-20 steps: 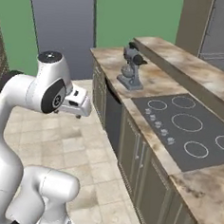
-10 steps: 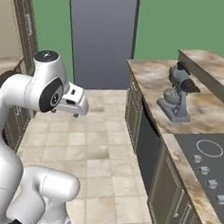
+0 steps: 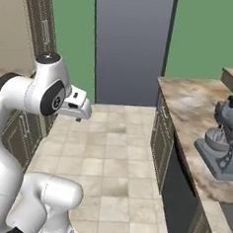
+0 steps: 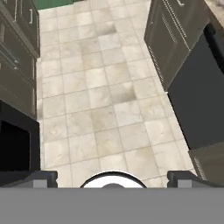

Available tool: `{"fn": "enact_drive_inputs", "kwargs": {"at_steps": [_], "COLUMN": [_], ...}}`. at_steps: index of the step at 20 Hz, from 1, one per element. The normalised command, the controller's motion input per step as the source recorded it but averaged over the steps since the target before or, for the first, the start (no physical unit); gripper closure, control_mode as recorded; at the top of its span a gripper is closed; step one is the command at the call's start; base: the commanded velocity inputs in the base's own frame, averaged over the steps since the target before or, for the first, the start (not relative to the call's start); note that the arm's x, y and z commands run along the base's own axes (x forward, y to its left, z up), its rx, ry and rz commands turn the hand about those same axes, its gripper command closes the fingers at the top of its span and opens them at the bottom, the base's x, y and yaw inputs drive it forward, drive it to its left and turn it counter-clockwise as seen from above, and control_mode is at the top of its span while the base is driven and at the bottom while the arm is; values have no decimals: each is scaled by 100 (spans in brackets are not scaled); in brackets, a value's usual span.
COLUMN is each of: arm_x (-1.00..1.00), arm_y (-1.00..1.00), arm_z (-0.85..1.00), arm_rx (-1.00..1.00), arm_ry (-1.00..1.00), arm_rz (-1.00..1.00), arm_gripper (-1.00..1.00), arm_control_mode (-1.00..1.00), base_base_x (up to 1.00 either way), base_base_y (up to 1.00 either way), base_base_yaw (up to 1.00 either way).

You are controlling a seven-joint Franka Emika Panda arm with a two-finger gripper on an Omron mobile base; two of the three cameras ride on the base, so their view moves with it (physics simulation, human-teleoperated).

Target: Navigate to the fridge.

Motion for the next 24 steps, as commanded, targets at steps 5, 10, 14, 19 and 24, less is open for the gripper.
{"fn": "enact_drive_inputs", "kwargs": {"at_steps": [5,10,14,19,24], "arm_x": [0,0,0,0,0], "arm_y": [0,0,0,0,0], "arm_z": [0,0,0,0,0], "arm_rx": [0,0,0,0,0], "arm_ry": [0,0,0,0,0], "arm_rz": [0,0,0,0,0], "arm_gripper": [-100,-100,-100,-100,-100], "arm_control_mode": [100,100,100,100,100], "base_base_x": [100,100,100,100,100], "base_base_y": [0,0,-17,-22,-17], "base_base_yaw": [30,27,21,6,-5]}}
